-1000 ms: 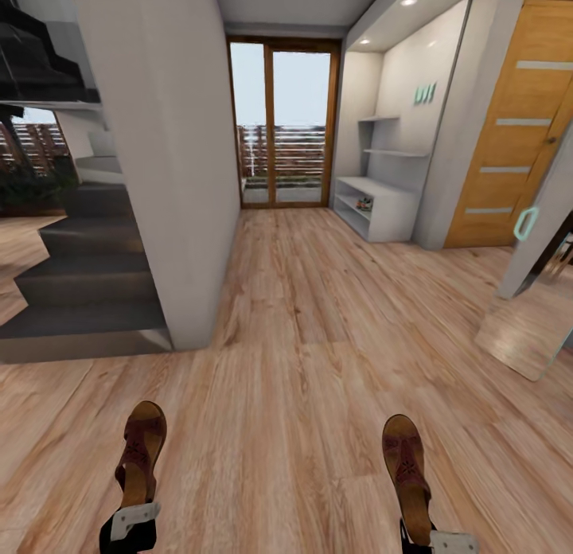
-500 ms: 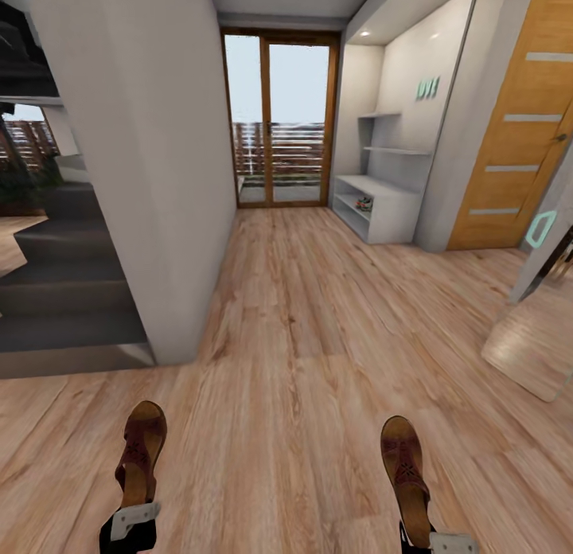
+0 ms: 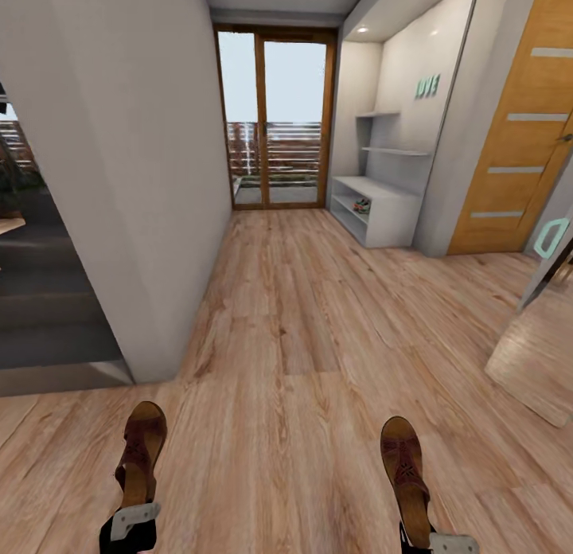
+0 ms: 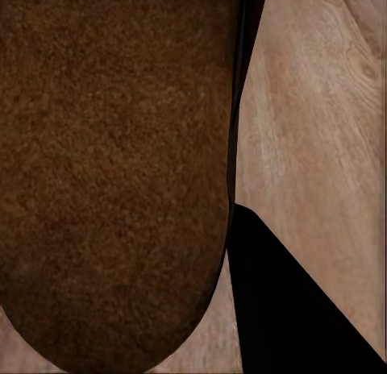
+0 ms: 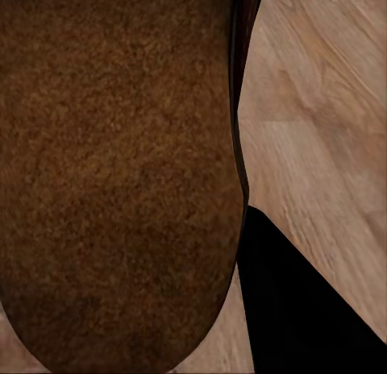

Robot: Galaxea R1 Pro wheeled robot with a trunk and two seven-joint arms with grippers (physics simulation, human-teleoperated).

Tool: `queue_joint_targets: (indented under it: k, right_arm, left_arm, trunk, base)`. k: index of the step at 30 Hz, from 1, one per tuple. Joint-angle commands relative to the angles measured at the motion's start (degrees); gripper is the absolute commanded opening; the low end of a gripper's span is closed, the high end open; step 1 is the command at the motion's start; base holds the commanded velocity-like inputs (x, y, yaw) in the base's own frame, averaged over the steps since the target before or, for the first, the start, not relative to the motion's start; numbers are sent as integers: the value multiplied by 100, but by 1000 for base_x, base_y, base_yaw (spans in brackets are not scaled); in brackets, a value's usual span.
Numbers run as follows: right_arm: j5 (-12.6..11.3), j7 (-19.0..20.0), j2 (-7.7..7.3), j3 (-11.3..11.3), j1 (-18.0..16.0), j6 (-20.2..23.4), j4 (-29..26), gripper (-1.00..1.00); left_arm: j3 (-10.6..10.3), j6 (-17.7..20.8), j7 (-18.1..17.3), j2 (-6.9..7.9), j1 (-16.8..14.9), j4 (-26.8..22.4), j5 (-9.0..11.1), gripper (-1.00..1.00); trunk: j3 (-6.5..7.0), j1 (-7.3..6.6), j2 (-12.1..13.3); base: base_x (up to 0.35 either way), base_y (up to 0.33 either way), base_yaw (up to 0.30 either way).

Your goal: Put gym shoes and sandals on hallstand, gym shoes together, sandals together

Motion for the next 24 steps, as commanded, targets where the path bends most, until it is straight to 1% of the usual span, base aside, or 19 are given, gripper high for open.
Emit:
queue_joint_targets:
  k: [1, 24]
  right_arm:
    - [-43, -29, -6, 49, -6, -14, 2, -100]
    - [-43, -42, 2, 49, -4, -10, 11, -100]
  left_arm:
    - [43, -10, -56, -3, -4, 2, -4, -100]
    - [43, -10, -56, -3, -4, 2, -4, -100]
  trunk:
    - [-5, 2, -2]
    - [-5, 2, -2]
  base:
    - [308, -148, 0]
    - [316, -136, 0]
